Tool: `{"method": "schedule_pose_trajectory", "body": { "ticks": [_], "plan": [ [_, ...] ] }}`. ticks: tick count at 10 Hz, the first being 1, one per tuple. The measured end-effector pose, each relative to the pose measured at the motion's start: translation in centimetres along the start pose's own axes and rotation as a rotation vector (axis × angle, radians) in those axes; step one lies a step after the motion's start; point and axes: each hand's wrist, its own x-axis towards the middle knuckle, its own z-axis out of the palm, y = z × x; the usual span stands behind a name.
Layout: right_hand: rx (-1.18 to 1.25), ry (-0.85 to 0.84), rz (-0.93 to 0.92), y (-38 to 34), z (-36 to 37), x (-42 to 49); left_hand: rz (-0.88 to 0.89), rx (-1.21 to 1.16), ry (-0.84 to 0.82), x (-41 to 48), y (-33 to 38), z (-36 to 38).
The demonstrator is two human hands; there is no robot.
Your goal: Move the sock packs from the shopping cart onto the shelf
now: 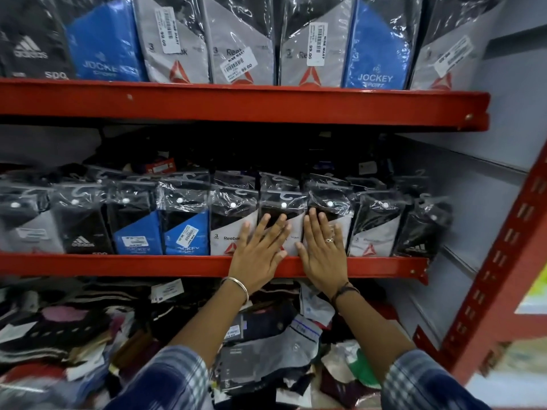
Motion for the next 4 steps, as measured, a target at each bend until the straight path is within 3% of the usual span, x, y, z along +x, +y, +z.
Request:
{"method": "schedule_pose_trajectory", "body": {
  "ticks": [3, 4],
  "plan": [
    [0.014, -0.141, -0.073, 0.3, -1.3, -1.7, 0.029, -0.037, -0.091, -0.6, 0.3, -2.3],
    [0.087, -0.128, -0.087, -0.3, -3.4, -3.4, 0.038, -0.088, -0.023, -1.4, 0.0, -4.5]
  ]
}}
